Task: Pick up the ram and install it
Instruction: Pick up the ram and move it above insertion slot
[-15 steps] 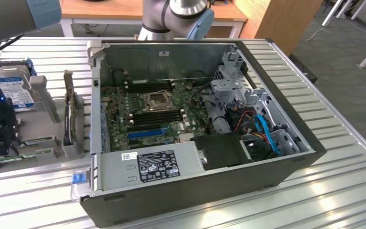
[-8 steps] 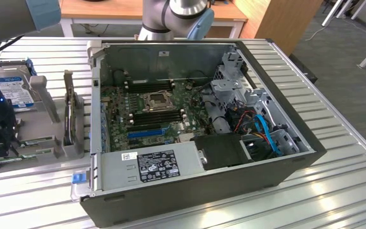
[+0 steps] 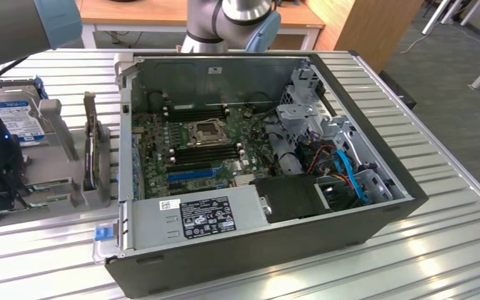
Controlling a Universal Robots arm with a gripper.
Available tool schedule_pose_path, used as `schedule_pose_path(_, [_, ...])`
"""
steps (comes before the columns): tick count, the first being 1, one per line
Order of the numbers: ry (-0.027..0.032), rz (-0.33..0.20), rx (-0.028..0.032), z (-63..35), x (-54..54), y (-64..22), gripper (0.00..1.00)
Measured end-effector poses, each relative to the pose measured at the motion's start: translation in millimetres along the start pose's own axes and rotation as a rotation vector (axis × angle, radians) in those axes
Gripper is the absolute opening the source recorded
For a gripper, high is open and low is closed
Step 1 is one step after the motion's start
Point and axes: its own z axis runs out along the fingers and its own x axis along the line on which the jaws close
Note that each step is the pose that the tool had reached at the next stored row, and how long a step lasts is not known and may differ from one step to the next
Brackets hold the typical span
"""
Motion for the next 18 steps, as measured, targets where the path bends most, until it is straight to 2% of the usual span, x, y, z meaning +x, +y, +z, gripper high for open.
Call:
schedule_pose_path(9, [0.0001, 0.0, -0.0001, 2.4, 0.1, -0.1, 0.29])
schedule_pose_path(14, [0.0013, -0.03, -0.0008, 2.5, 0.1, -0.1, 0.29])
schedule_pose_path(18, [0.0015, -0.033, -0.0008, 2.5, 0.1, -0.1, 0.29])
